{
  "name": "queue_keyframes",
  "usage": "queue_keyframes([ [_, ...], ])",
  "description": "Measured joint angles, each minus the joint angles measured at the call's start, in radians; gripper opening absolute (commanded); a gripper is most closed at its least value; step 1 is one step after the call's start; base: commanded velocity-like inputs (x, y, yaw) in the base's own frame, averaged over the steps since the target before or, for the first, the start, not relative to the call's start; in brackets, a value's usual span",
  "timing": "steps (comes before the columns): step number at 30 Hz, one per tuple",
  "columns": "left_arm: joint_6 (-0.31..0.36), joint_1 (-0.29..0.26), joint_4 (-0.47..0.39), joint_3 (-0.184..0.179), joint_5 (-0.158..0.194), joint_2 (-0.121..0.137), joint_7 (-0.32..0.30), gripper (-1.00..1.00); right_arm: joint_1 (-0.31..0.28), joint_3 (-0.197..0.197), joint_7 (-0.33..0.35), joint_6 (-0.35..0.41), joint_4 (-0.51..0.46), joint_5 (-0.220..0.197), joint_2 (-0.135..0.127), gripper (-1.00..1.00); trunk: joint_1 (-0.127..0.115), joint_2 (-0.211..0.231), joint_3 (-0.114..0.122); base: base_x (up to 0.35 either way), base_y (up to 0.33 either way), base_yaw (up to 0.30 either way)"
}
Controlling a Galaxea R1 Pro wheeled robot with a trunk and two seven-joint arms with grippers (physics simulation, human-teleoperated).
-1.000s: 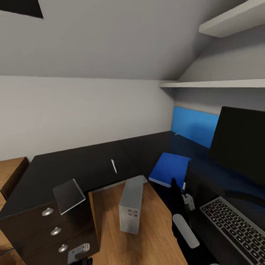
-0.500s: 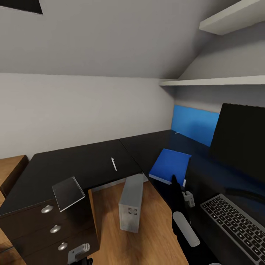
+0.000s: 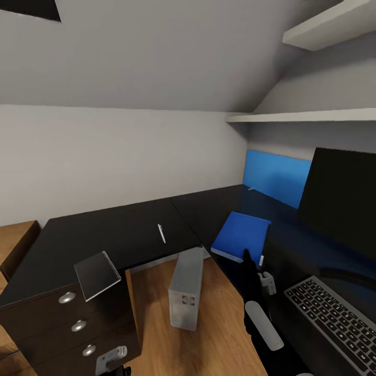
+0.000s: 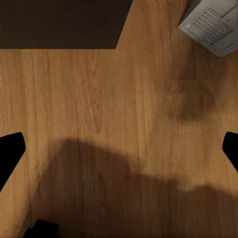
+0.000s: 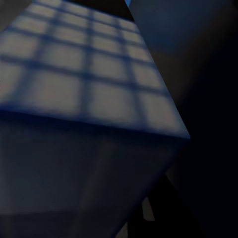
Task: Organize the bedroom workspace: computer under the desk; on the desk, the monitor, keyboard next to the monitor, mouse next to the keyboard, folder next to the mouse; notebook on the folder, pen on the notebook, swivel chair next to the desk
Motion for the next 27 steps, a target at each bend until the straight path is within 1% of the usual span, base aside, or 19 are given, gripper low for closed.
queue_keyframes([
  [4,-0.001,0.0,0.0,0.0,0.0,-0.001,0.0,1.0,0.0,0.0,0.001,0.0,0.02,-0.001,0.0,-1.0,-0.015,0.028,0.013,0.0,0.0,0.0],
  [8,0.0,0.0,0.0,0.0,0.001,-0.001,0.001,1.0,0.0,0.0,0.0,0.0,0.02,-0.001,0.0,-1.0,-0.015,0.028,0.013,0.0,0.0,0.0],
  [10,0.0,0.0,0.001,0.0,0.001,-0.001,0.001,1.0,0.0,0.0,0.001,0.0,0.03,-0.001,0.0,-1.0,-0.023,0.042,0.019,0.0,0.0,0.0],
  [14,0.0,0.0,0.002,0.0,0.002,-0.001,0.001,1.0,0.0,0.0,0.0,0.0,0.03,-0.001,0.0,-1.0,-0.023,0.042,0.019,0.0,0.0,0.0],
  [18,0.0,0.0,0.002,0.0,0.002,-0.001,0.001,1.0,0.0,0.0,0.002,0.0,0.052,0.002,0.0,-1.0,-0.038,0.07,0.031,0.0,0.0,0.0],
  [20,0.0,0.0,0.001,0.0,0.002,-0.001,0.001,1.0,0.001,-0.001,-0.005,0.001,0.054,-0.013,0.0,-1.0,-0.046,0.084,0.037,0.0,0.0,0.0],
  [22,0.0,0.0,0.001,0.0,0.002,-0.001,0.001,1.0,0.001,-0.001,-0.005,0.001,0.054,-0.013,0.0,-1.0,-0.046,0.084,0.037,0.0,0.0,0.0],
  [26,0.0,0.0,0.001,0.0,0.001,-0.001,0.001,1.0,0.001,-0.001,-0.005,0.001,0.054,-0.012,0.0,-1.0,-0.061,0.112,0.05,0.0,0.0,0.0],
  [27,0.0,0.0,0.001,0.0,0.001,-0.001,0.001,1.0,0.001,-0.001,-0.005,0.001,0.054,-0.013,0.0,-1.0,-0.061,0.112,0.05,0.0,0.0,0.0],
])
